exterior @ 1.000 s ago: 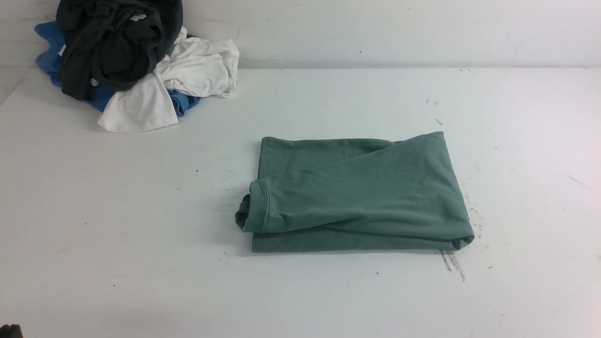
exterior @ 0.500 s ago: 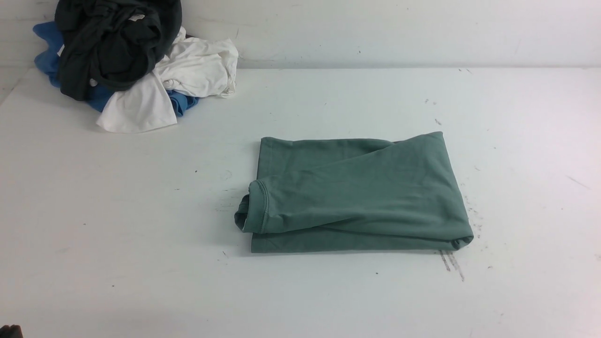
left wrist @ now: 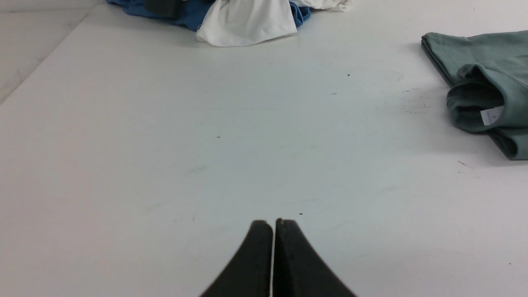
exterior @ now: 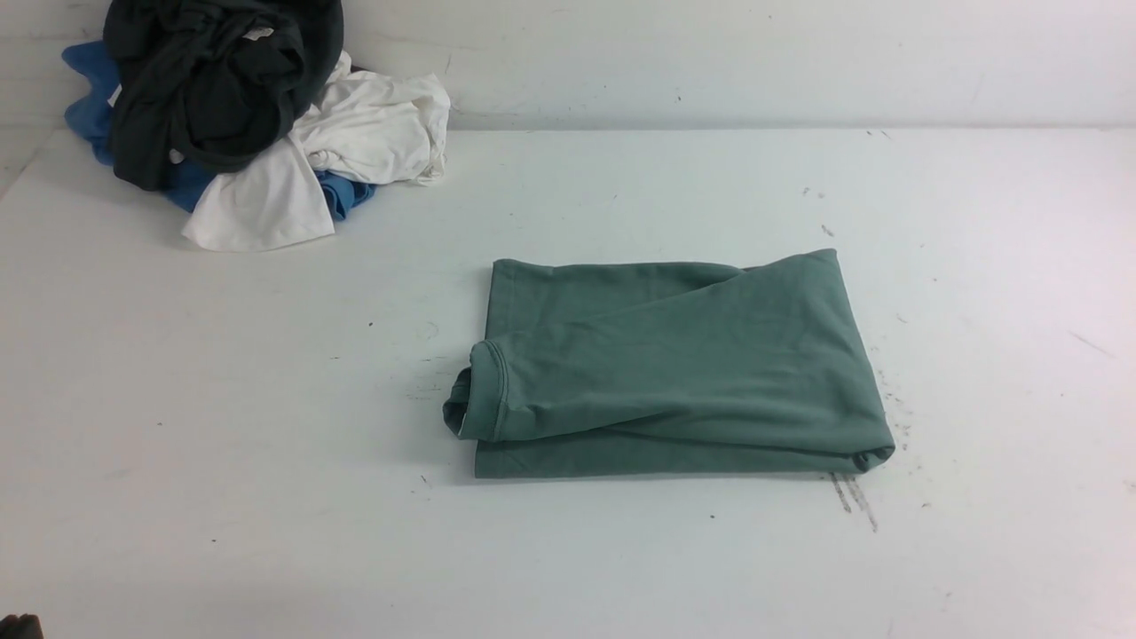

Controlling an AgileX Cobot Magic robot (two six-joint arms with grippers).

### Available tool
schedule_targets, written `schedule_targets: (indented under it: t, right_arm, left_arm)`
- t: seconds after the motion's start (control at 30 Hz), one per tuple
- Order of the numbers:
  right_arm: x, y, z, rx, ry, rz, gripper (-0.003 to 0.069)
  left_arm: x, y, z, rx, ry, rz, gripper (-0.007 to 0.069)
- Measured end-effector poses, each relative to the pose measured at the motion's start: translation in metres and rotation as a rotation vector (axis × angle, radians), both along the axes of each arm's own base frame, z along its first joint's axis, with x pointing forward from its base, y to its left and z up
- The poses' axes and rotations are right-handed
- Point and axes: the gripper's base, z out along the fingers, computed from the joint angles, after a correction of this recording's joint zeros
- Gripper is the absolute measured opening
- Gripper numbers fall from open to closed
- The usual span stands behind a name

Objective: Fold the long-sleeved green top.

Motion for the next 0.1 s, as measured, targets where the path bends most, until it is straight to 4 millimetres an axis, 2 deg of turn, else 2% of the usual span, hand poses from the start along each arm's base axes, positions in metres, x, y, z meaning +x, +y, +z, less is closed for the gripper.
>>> schedule_targets:
  t: [0.1]
  right_arm:
    - [0.0,0.0,0.0,0.0,0.0,0.0,-0.0015]
  left_arm:
    - [0.0,0.0,0.0,0.0,0.0,0.0,-0.0007]
